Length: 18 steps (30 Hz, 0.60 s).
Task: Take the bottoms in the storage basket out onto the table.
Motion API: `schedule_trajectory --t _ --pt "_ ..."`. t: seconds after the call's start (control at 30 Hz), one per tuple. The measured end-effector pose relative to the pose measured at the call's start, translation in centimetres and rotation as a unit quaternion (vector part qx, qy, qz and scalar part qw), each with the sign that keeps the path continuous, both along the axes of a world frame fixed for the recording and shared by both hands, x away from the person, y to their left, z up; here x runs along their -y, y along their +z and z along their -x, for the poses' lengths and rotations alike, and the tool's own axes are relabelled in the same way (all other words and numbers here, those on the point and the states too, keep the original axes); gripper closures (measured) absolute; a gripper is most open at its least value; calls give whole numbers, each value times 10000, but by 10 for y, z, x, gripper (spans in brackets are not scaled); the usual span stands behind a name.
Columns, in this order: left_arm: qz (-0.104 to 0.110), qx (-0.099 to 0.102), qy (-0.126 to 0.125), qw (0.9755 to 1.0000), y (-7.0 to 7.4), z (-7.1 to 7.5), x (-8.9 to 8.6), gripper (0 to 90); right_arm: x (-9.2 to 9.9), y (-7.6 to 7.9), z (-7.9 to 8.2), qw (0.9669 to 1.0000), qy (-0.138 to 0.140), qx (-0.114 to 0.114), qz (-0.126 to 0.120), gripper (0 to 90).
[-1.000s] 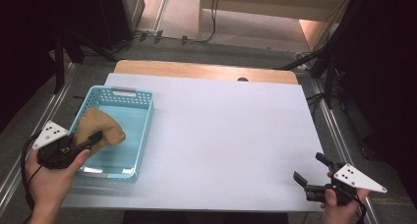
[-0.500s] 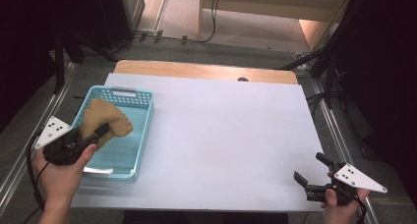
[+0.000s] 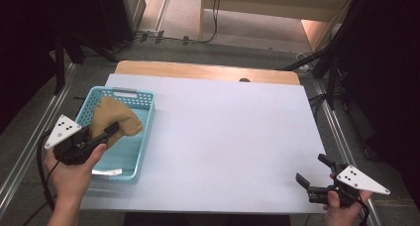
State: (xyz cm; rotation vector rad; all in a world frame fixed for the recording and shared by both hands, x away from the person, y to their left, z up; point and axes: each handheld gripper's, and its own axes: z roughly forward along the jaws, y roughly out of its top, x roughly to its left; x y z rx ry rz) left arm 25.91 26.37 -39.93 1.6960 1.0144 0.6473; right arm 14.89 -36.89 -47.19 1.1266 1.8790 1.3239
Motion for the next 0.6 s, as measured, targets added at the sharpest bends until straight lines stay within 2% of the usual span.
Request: schedule_trajectory --t 0.6 --pt "177 65 -202 9996 6 -2 23 588 1 0 0 10000 10 14 11 0"
